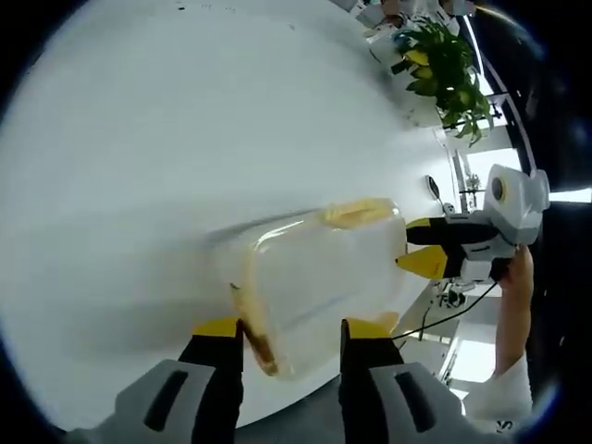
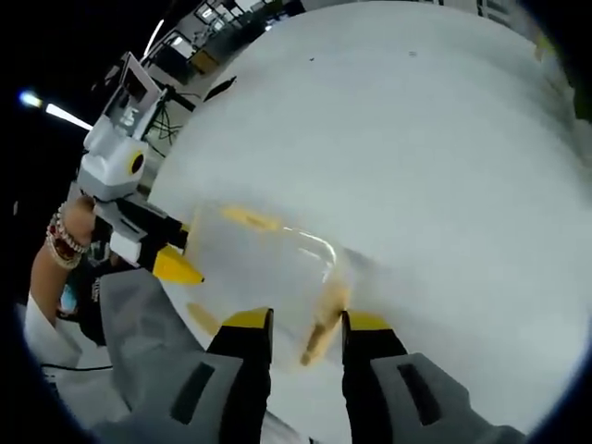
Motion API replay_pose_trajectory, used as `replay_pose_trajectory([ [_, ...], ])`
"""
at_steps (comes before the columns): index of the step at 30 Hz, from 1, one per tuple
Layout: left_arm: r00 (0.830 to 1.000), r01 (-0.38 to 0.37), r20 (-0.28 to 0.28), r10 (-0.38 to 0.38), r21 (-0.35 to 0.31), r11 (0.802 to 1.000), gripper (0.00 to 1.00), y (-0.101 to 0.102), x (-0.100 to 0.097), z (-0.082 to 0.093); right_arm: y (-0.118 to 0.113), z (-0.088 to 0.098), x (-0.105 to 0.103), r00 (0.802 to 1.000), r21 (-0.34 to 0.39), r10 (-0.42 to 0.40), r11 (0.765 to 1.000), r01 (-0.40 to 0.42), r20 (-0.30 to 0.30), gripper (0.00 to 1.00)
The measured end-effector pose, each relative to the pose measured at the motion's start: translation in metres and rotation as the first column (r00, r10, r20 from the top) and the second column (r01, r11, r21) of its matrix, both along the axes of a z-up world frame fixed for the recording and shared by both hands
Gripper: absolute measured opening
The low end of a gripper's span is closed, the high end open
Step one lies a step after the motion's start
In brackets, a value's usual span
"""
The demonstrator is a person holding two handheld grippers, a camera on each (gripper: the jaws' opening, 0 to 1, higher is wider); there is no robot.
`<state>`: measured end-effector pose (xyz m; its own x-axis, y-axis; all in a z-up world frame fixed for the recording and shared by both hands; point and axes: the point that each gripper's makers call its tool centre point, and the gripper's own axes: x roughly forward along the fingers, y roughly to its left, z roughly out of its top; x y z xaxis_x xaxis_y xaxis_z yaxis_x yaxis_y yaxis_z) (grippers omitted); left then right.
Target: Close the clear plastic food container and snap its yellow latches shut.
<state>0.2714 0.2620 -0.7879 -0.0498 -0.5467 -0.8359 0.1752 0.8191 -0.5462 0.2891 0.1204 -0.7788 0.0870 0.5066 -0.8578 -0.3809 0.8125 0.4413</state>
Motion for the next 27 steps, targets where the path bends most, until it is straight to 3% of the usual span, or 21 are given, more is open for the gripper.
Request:
replay_pose_trajectory([
  [18,0.999,-0.024,-0.031,0.024,-0.003,1.000,0.30,-0.0042,0.0031,-0.0053,-0.0015,-0.0020,-0.0001,0.998,0.018,-0.046,0.999,0.047,-0.034,0.19],
  [22,0.999,-0.041,-0.034,0.040,-0.010,0.999,0.29,-0.0068,0.0030,-0.0063,-0.0022,-0.0028,0.0004,0.993,0.064,-0.100,0.992,0.104,-0.062,0.17],
  [23,0.999,-0.039,-0.032,0.039,-0.009,0.999,0.29,-0.0078,0.0025,-0.0066,-0.0030,-0.0035,-0.0080,0.992,0.065,-0.082,0.994,0.088,-0.099,0.17],
  [24,0.999,-0.035,-0.030,0.035,-0.009,0.999,0.29,-0.0074,0.0024,-0.0072,0.0021,-0.0059,-0.0016,0.984,0.085,-0.148,0.984,0.156,-0.094,0.17],
  [27,0.999,-0.030,-0.026,0.029,-0.012,0.999,0.30,-0.0070,0.0017,-0.0087,0.0047,-0.0091,-0.0068,0.989,0.087,-0.114,0.989,0.123,-0.094,0.17],
])
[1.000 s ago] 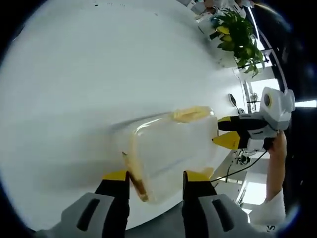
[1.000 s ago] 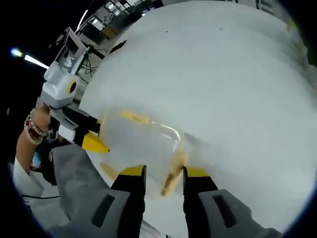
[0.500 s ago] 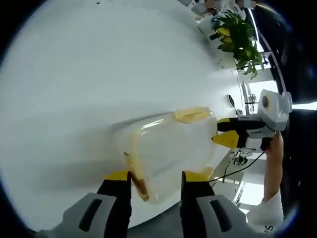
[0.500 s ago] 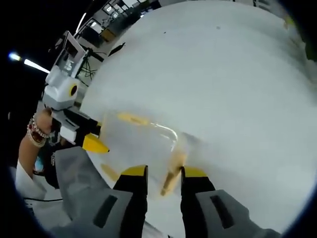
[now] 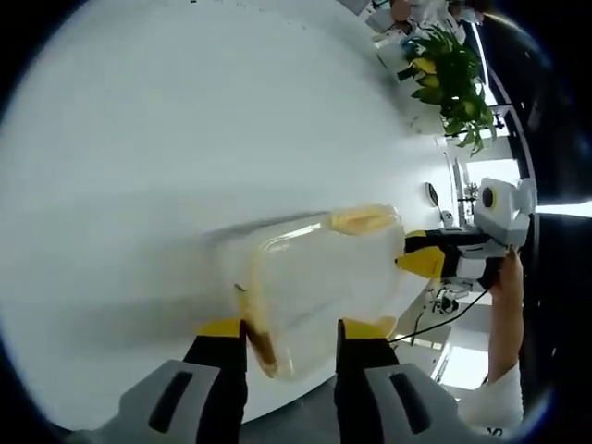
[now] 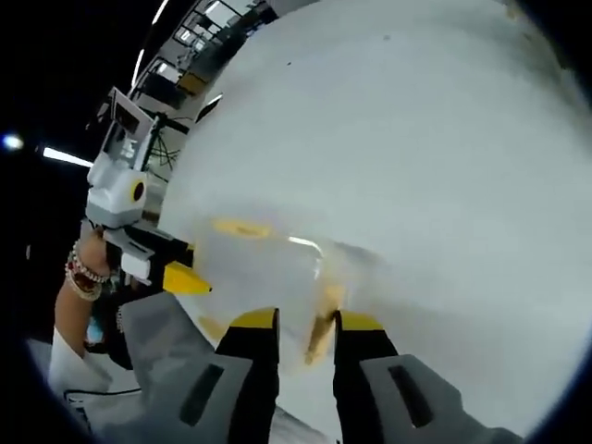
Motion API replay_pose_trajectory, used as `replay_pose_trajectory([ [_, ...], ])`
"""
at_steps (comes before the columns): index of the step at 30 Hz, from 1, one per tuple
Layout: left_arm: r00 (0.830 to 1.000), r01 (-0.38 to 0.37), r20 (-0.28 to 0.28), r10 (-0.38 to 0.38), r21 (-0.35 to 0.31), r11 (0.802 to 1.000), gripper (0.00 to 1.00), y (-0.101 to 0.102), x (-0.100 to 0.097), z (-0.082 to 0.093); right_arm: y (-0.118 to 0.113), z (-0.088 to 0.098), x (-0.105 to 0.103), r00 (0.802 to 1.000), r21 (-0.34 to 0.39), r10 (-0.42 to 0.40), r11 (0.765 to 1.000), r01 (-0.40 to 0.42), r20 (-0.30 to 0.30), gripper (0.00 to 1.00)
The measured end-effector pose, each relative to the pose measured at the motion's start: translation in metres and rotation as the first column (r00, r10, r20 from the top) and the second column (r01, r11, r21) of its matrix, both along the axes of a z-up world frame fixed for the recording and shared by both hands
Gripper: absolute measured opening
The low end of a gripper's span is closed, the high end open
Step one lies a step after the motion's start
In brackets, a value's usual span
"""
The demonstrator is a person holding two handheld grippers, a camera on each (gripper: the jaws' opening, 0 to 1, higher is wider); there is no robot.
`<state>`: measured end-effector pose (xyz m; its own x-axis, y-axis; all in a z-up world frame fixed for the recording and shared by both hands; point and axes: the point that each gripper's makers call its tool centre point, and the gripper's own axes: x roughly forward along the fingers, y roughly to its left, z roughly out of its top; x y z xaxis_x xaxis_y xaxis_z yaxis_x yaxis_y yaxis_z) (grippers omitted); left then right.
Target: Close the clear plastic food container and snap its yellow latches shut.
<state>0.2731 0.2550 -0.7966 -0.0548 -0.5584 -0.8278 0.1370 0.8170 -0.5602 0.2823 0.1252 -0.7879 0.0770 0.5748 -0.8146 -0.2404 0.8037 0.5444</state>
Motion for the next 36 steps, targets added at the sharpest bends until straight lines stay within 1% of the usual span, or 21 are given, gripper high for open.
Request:
replay_pose_trajectory([
  [3,1.000,0.002,0.002,-0.002,-0.001,1.000,0.31,0.000,-0.001,0.000,0.002,0.000,0.002,1.000,-0.013,0.027,1.000,-0.027,0.015,0.18],
  [6,1.000,0.003,0.015,-0.003,0.015,1.000,0.32,0.000,0.000,0.000,0.003,0.002,0.004,0.998,-0.029,0.054,0.998,-0.053,0.034,0.18],
  [9,1.000,-0.015,0.004,0.015,0.041,0.999,0.31,0.003,-0.001,0.002,0.002,0.004,0.006,0.994,-0.049,0.089,0.995,-0.086,0.062,0.16],
  [10,1.000,-0.009,0.012,0.008,0.064,0.998,0.30,0.005,-0.002,0.004,0.004,0.004,0.007,0.993,-0.061,0.095,0.994,-0.091,0.069,0.16],
  [11,1.000,0.006,0.020,-0.007,0.072,0.997,0.27,0.007,-0.002,0.007,0.001,0.006,0.008,0.990,-0.076,0.113,0.991,-0.107,0.080,0.15],
  [12,0.999,0.027,0.040,-0.031,0.110,0.994,0.25,0.014,0.001,0.009,0.001,0.006,0.010,0.987,-0.091,0.133,0.988,-0.125,0.089,0.13],
  [13,0.998,0.036,0.049,-0.040,0.092,0.995,0.20,0.013,0.002,0.012,0.000,0.008,0.010,0.985,-0.102,0.144,0.986,-0.134,0.091,0.12],
  [14,0.997,0.044,0.054,-0.051,0.112,0.993,0.17,0.016,0.003,0.013,0.001,0.008,0.012,0.984,-0.107,0.149,0.984,-0.139,0.092,0.12],
  [16,0.997,0.050,0.052,-0.055,0.110,0.993,0.17,0.015,0.001,0.011,0.001,0.008,0.014,0.984,-0.109,0.150,0.984,-0.140,0.092,0.11],
  [18,0.998,0.049,0.034,-0.053,0.107,0.993,0.18,0.014,-0.002,0.008,0.001,0.008,0.015,0.985,-0.107,0.148,0.985,-0.138,0.091,0.11],
  [20,0.999,0.031,0.009,-0.032,0.093,0.995,0.19,0.013,-0.004,0.006,0.000,0.008,0.016,0.985,-0.105,0.145,0.985,-0.135,0.090,0.11],
  [23,0.999,0.036,0.003,-0.036,0.085,0.996,0.18,0.014,-0.001,0.006,-0.002,0.009,0.016,0.987,-0.100,0.137,0.987,-0.128,0.087,0.11],
  [27,0.999,0.034,-0.006,-0.034,0.076,0.997,0.16,0.014,0.000,0.007,-0.005,0.010,0.016,0.992,-0.074,0.101,0.993,-0.095,0.074,0.11],
  [29,0.999,0.050,0.018,-0.051,0.065,0.997,0.17,0.013,0.000,0.009,-0.005,0.010,0.016,0.992,-0.063,0.106,0.993,-0.102,0.075,0.12],
  [30,0.994,0.080,0.070,-0.085,0.074,0.994,0.18,0.013,0.003,0.010,-0.004,0.011,0.017,0.989,-0.064,0.123,0.991,-0.118,0.087,0.12],
  [31,0.981,0.130,0.134,-0.141,0.089,0.987,0.19,0.013,0.006,0.011,-0.005,0.012,0.018,0.982,-0.072,0.147,0.988,-0.140,0.117,0.12],
  [32,0.959,0.180,0.198,-0.202,0.123,0.976,0.19,0.014,0.008,0.014,-0.005,0.013,0.020,0.965,-0.095,0.202,0.978,-0.188,0.166,0.13],
  [33,0.941,0.205,0.242,-0.236,0.146,0.968,0.18,0.015,0.010,0.016,-0.006,0.015,0.021,0.958,-0.110,0.211,0.975,-0.193,0.194,0.11],
  [34,0.901,0.238,0.329,-0.281,0.166,0.957,0.18,0.014,0.015,0.022,-0.009,0.018,0.027,0.946,-0.137,0.220,0.972,-0.192,0.237,0.09],
  [35,0.869,0.242,0.397,-0.296,0.180,0.953,0.18,0.013,0.022,0.027,-0.008,0.022,0.031,0.925,-0.138,0.251,0.966,-0.220,0.284,0.09],
  [36,0.831,0.206,0.483,-0.276,0.193,0.959,0.17,0.013,0.031,0.033,-0.008,0.027,0.033,0.909,-0.144,0.273,0.960,-0.238,0.314,0.08],
])
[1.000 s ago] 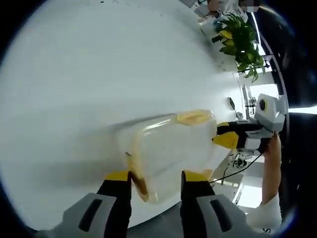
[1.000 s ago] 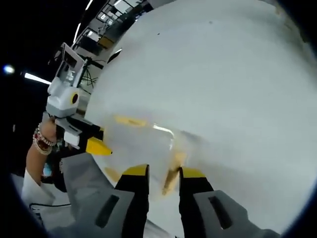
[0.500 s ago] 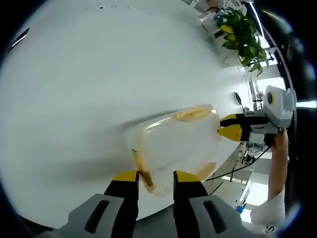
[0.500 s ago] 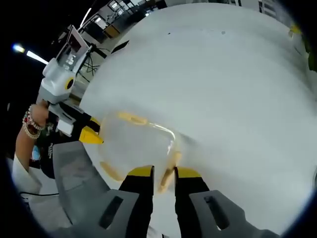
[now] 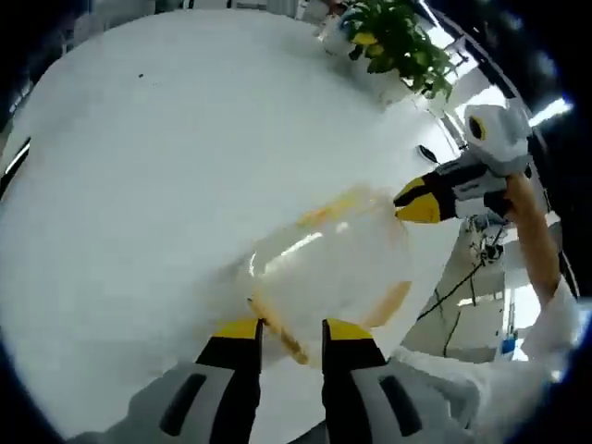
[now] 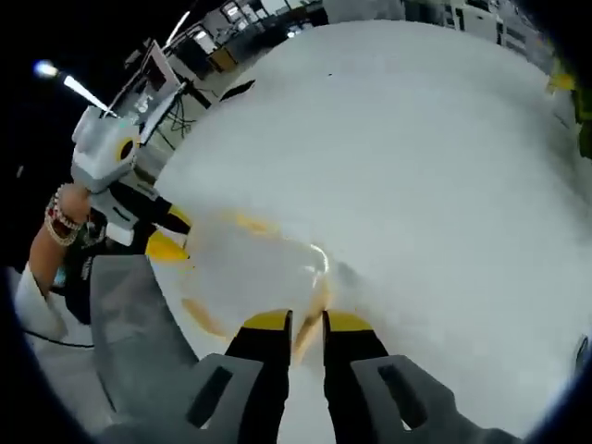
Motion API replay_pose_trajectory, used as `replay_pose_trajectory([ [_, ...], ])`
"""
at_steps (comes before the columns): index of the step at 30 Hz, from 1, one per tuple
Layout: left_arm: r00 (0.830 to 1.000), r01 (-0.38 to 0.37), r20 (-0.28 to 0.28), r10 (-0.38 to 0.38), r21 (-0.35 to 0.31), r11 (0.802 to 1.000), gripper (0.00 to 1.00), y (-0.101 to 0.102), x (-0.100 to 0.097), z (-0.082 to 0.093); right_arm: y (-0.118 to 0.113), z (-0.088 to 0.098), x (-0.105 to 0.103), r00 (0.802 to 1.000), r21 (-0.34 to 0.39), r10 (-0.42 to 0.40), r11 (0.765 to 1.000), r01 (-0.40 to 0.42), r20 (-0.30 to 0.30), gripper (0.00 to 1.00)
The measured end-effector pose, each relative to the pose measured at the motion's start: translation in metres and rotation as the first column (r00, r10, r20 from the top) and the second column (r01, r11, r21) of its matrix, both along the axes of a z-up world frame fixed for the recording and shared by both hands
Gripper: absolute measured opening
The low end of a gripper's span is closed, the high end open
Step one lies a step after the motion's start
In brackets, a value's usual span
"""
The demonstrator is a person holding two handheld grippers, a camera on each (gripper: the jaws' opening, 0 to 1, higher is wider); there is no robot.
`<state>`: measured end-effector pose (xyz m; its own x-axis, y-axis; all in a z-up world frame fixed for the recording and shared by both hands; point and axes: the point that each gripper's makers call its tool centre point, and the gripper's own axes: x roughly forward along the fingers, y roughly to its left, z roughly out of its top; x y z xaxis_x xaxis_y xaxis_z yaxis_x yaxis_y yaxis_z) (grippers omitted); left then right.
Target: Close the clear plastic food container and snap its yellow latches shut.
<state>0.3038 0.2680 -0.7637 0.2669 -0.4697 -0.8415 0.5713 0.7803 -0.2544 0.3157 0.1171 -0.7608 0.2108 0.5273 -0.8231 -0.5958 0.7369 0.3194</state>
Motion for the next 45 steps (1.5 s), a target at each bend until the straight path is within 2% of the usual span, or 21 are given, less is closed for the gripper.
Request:
replay_pose_trajectory([
  [2,0.996,0.038,0.087,-0.034,-0.038,0.999,0.14,-0.007,0.001,0.009,0.013,0.017,0.012,0.996,0.098,0.014,0.995,-0.023,0.094,0.08],
  [4,0.986,0.062,0.163,-0.046,-0.092,0.994,0.14,-0.019,-0.001,0.020,0.025,0.032,0.017,0.990,0.169,0.019,0.985,-0.042,0.139,0.18],
  [6,0.954,0.133,0.284,-0.099,-0.102,0.986,0.14,-0.032,-0.001,0.033,0.037,0.045,0.021,0.968,0.187,0.089,0.973,-0.135,0.237,0.31],
  [7,0.915,0.212,0.369,-0.165,-0.090,0.973,0.14,-0.042,-0.003,0.040,0.043,0.050,0.023,0.933,0.150,0.166,0.963,-0.222,0.318,0.36],
  [8,0.891,0.255,0.408,-0.197,-0.092,0.963,0.14,-0.050,-0.007,0.044,0.045,0.050,0.023,0.921,0.130,0.197,0.959,-0.252,0.336,0.38],
  [9,0.871,0.342,0.407,-0.276,-0.098,0.935,0.13,-0.062,-0.020,0.042,0.051,0.049,0.016,0.874,0.065,0.313,0.930,-0.361,0.372,0.35],
  [10,0.857,0.408,0.397,-0.328,-0.133,0.903,0.13,-0.071,-0.031,0.040,0.053,0.046,0.011,0.850,0.035,0.378,0.908,-0.418,0.366,0.28],
  [11,0.863,0.430,0.366,-0.348,-0.171,0.887,0.13,-0.077,-0.040,0.037,0.058,0.044,0.006,0.844,0.042,0.404,0.894,-0.446,0.353,0.16],
  [12,0.868,0.411,0.371,-0.330,-0.164,0.897,0.13,-0.078,-0.036,0.031,0.067,0.043,-0.003,0.819,0.059,0.464,0.858,-0.510,0.338,0.06],
  [14,0.842,0.430,0.397,-0.365,-0.087,0.899,0.13,-0.075,-0.031,0.021,0.079,0.043,-0.014,0.774,0.077,0.533,0.805,-0.589,0.342,0.00],
  [16,0.846,0.416,0.402,-0.350,-0.088,0.905,0.13,-0.075,-0.026,0.018,0.085,0.037,-0.020,0.765,0.083,0.568,0.784,-0.615,0.302,0.07],
  [20,0.836,0.426,0.423,-0.349,-0.099,0.899,0.12,-0.080,-0.026,0.021,0.086,0.016,-0.014,0.694,-0.035,0.663,0.729,-0.683,0.279,0.07],
  [23,0.808,0.455,0.455,-0.375,-0.077,0.887,0.12,-0.084,-0.028,0.022,0.090,0.009,-0.009,0.676,-0.071,0.682,0.716,-0.694,0.278,0.14],
  [27,0.819,0.446,0.435,-0.374,-0.071,0.892,0.19,-0.084,-0.033,0.013,0.092,0.009,-0.006,0.664,-0.063,0.698,0.701,-0.711,0.268,0.21],
  [32,0.782,0.478,0.463,-0.418,-0.016,0.878,0.31,-0.083,-0.036,0.004,0.088,0.002,0.000,0.663,-0.077,0.714,0.691,-0.719,0.225,0.29],
  [35,0.736,0.525,0.491,-0.467,0.022,0.851,0.42,-0.088,-0.041,0.002,0.087,0.000,0.001,0.659,-0.074,0.724,0.683,-0.727,0.203,0.34],
  [37,0.662,0.568,0.509,-0.551,0.139,0.811,0.44,-0.088,-0.043,-0.007,0.086,-0.003,-0.005,0.658,-0.051,0.738,0.670,-0.740,0.151,0.39],
  [38,0.613,0.578,0.548,-0.569,0.180,0.796,0.44,-0.091,-0.040,-0.004,0.085,-0.007,-0.004,0.655,-0.064,0.744,0.666,-0.743,0.134,0.41],
  [40,0.592,0.573,0.542,-0.596,0.237,0.784,0.42,-0.089,-0.038,-0.008,0.081,-0.013,-0.004,0.622,-0.107,0.776,0.631,-0.769,0.102,0.40],
  [44,0.558,0.571,0.558,-0.614,0.279,0.772,0.39,-0.090,-0.036,-0.009,0.087,-0.015,-0.003,0.639,-0.080,0.764,0.645,-0.760,0.088,0.40],
  [45,0.533,0.579,0.561,-0.633,0.304,0.757,0.39,-0.090,-0.036,-0.010,0.087,-0.015,-0.002,0.636,-0.080,0.768,0.641,-0.764,0.079,0.40],
])
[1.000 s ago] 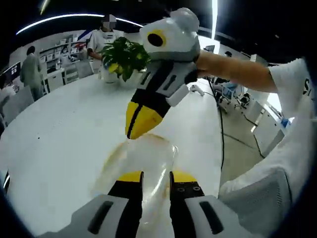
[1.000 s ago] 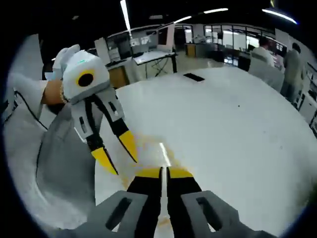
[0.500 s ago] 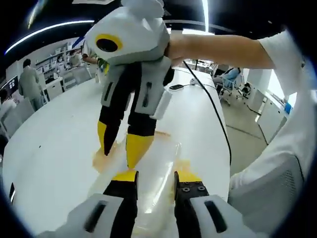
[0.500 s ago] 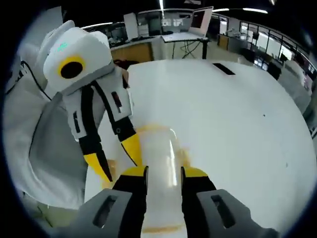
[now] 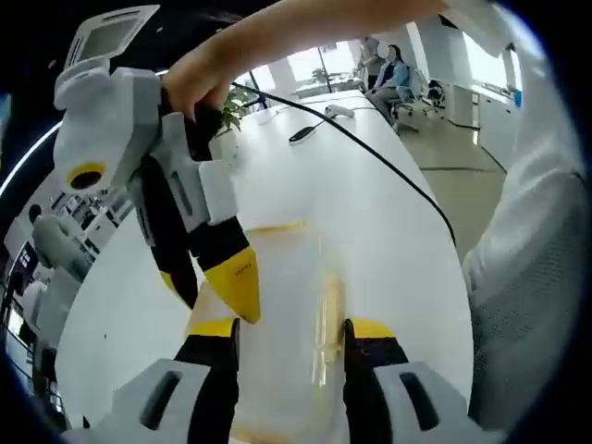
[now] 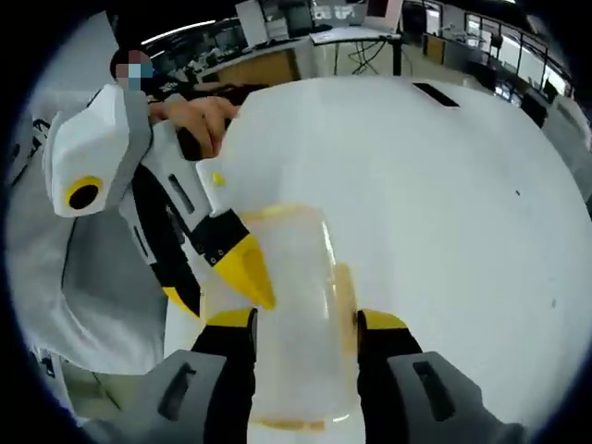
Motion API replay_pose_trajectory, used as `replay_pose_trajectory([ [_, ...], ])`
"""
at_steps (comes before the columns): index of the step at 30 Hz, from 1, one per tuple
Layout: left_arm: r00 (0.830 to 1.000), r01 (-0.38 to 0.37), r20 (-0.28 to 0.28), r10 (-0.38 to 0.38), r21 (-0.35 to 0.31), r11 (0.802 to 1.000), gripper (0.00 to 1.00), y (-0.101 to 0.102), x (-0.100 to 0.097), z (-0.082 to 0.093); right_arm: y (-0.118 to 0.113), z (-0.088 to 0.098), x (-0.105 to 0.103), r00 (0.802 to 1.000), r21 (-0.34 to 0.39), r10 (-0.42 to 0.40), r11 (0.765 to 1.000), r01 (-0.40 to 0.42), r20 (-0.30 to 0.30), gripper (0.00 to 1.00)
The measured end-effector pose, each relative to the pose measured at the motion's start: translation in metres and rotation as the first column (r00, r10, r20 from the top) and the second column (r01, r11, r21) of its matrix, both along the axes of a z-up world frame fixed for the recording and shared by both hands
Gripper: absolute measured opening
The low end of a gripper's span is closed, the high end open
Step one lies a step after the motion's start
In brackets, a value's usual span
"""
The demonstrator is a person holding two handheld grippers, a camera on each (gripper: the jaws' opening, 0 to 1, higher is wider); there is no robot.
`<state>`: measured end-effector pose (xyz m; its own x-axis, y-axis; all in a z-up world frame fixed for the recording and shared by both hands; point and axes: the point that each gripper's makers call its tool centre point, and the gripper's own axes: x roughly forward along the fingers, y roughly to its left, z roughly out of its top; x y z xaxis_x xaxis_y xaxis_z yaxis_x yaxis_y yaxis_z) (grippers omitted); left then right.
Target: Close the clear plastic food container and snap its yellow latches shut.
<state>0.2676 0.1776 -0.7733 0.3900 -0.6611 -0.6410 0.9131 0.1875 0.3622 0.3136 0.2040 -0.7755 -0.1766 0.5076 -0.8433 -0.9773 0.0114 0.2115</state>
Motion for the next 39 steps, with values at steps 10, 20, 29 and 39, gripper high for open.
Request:
replay_pose_trajectory([
  [10,0.999,0.001,0.051,-0.003,0.035,0.999,0.39,0.001,0.000,-0.004,-0.002,-0.001,-0.001,0.999,-0.059,0.027,0.998,-0.028,-0.032,0.39],
  [20,0.995,-0.040,0.087,0.039,0.011,0.999,0.34,0.003,0.004,-0.006,-0.003,-0.002,-0.003,0.999,-0.076,0.021,0.997,-0.024,-0.043,0.38],
  [29,0.997,-0.005,0.082,0.004,0.007,1.000,0.34,0.002,0.002,-0.002,-0.007,-0.001,-0.005,0.997,-0.119,0.033,0.992,-0.041,-0.069,0.36],
  [39,0.996,0.007,0.088,-0.008,0.011,1.000,0.35,0.002,0.000,-0.004,-0.011,-0.005,-0.007,0.992,-0.178,0.049,0.982,-0.069,-0.115,0.36],
])
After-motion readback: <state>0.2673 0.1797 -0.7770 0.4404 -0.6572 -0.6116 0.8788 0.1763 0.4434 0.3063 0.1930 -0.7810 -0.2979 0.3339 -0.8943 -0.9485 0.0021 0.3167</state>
